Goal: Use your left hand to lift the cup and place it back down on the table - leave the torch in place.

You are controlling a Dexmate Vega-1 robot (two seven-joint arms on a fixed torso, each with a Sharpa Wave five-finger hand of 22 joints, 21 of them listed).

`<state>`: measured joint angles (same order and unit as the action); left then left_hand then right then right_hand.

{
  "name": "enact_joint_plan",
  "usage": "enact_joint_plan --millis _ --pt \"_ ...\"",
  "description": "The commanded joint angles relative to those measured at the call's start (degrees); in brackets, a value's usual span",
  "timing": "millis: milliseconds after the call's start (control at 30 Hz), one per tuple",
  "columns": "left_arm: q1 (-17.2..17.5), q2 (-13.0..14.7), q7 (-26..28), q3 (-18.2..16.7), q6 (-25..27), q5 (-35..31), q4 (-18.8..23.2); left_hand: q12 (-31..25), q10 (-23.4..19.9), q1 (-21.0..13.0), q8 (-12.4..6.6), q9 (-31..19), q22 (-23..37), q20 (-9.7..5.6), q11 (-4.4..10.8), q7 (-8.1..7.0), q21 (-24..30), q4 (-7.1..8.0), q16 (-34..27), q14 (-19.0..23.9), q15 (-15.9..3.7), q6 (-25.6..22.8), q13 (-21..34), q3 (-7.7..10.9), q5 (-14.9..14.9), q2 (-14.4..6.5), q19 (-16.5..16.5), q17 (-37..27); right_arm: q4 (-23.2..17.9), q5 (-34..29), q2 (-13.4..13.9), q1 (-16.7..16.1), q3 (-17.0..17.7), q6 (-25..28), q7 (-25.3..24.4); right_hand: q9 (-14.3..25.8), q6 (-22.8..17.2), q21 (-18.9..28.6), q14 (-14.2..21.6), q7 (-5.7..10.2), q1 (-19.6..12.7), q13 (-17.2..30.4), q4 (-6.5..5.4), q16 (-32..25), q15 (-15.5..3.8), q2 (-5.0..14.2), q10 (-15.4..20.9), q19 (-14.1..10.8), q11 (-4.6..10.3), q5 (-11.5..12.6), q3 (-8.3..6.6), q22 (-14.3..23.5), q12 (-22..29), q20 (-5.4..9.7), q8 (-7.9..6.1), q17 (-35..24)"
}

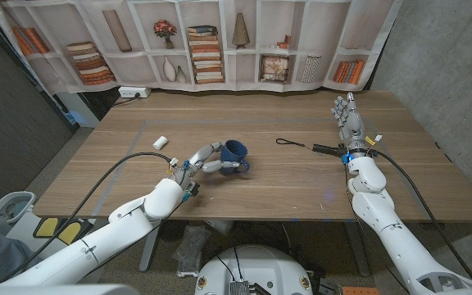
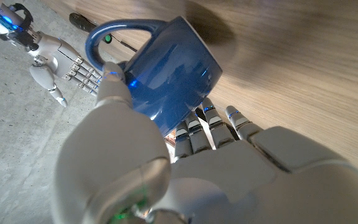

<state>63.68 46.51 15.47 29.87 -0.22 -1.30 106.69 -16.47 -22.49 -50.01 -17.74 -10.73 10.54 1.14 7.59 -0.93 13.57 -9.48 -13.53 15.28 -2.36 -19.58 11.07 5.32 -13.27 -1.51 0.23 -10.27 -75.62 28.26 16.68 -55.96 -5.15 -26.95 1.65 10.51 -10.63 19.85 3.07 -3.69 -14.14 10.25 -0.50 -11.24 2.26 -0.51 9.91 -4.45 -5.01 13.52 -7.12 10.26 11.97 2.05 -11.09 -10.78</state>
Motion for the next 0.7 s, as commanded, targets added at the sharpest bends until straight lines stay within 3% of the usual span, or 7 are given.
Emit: enact_joint_plan --millis 33,367,700 --pt "0.51 0.28 0.5 -0.55 -0.69 0.23 0.54 0.25 -2.42 -7.14 0.08 -0.28 0.09 0.25 2.47 -4.96 -0.04 1.97 0.24 0.8 -4.24 -5.46 0.31 2.47 0.35 -7.57 0.11 -0.13 -0.6 -0.06 -0.08 -0.52 -0.14 0.12 -0.48 0.2 0.03 -0.15 0.45 0.25 -0.13 0.31 0.17 0.04 0.34 0.46 0.05 -0.72 0.17 -0.1 0.14 0.15 0.08 0.72 -0.08 -0.21" --pt "0.34 -0.08 0.97 -1.05 -2.91 0.3 -0.07 0.94 -1.85 -7.38 0.7 -0.28 0.1 0.6 2.41 -5.17 -0.21 2.03 0.62 0.75 -4.13 -4.9 0.35 2.79 0.92 -7.55 0.06 -0.14 -1.35 -0.87 0.22 -1.6 -0.31 -0.91 -1.53 0.2 0.02 -0.29 0.46 0.28 -0.12 0.31 0.2 0.05 0.31 0.48 0.02 -0.77 0.14 -0.1 0.18 0.15 0.06 0.71 -0.08 -0.21" --pt "1.31 -2.13 4.17 -2.07 -8.34 0.59 -2.49 1.41 -1.57 -7.47 1.2 -0.29 0.1 0.95 2.38 -5.3 -0.41 2.15 0.97 0.54 -4.16 -4.47 0.39 3.02 1.32 -7.53 -0.15 -0.17 -1.85 -1.71 0.73 -1.68 -0.71 -0.98 -2.71 0.19 0.06 -0.4 0.47 0.27 -0.15 0.31 0.24 0.06 0.27 0.49 0.04 -0.82 0.15 -0.09 0.21 0.16 0.07 0.75 -0.06 -0.21"
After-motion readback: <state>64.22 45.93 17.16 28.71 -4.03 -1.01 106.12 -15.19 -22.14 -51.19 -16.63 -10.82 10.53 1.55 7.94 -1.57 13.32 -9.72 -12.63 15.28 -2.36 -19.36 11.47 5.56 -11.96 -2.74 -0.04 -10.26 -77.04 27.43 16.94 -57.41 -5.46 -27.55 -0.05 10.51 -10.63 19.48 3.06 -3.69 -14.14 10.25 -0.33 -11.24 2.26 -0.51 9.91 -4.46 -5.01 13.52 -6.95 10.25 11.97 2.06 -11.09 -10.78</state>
